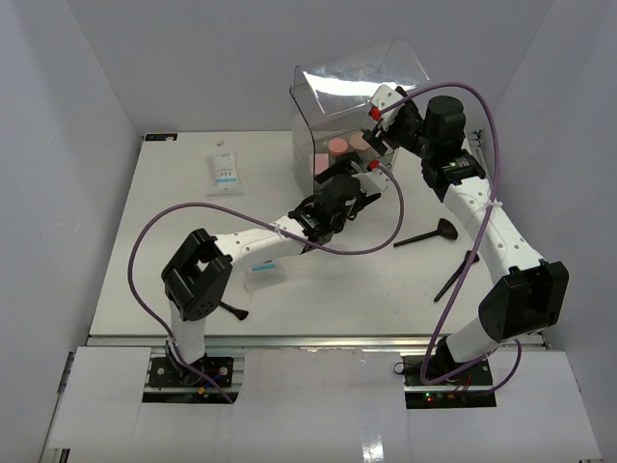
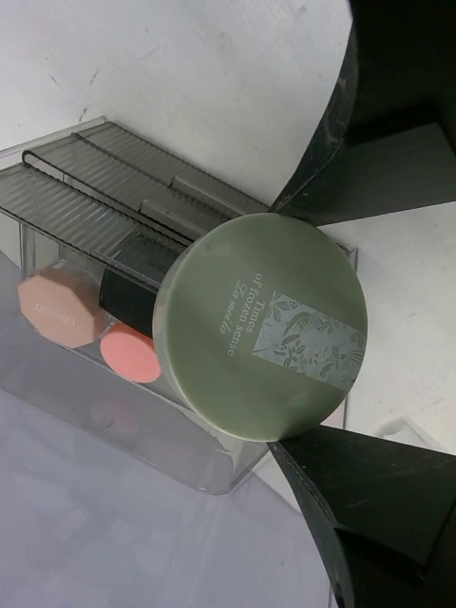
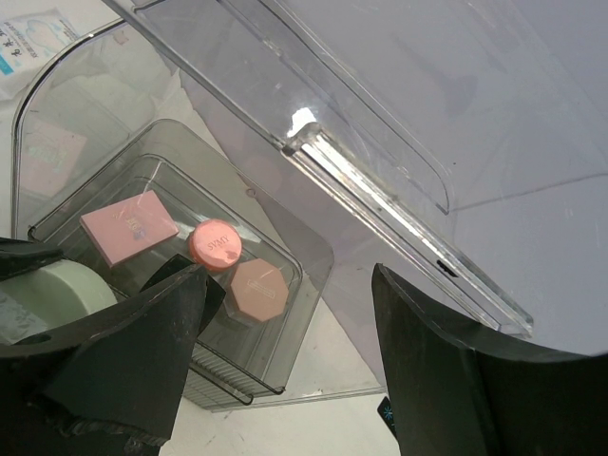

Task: Organize the makeup

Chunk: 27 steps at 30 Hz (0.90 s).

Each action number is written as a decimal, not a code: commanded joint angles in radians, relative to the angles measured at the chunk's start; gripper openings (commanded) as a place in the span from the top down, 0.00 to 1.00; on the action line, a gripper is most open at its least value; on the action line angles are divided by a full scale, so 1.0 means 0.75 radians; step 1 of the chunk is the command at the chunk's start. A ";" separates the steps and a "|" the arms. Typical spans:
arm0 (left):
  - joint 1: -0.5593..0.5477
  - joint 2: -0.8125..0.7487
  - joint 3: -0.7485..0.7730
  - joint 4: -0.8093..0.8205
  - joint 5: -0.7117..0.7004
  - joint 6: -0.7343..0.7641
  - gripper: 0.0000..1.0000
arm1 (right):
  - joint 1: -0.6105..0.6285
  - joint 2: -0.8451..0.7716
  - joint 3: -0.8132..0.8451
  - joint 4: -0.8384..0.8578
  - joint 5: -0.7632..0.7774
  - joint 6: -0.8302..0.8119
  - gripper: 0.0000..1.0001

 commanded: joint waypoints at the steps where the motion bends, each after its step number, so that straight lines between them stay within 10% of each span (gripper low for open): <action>1: 0.004 0.041 0.082 0.135 -0.086 0.113 0.90 | -0.004 -0.035 0.060 0.047 0.005 0.009 0.23; 27: 0.119 0.228 0.242 0.354 -0.146 0.150 0.88 | -0.004 -0.023 0.079 0.049 -0.005 0.020 0.23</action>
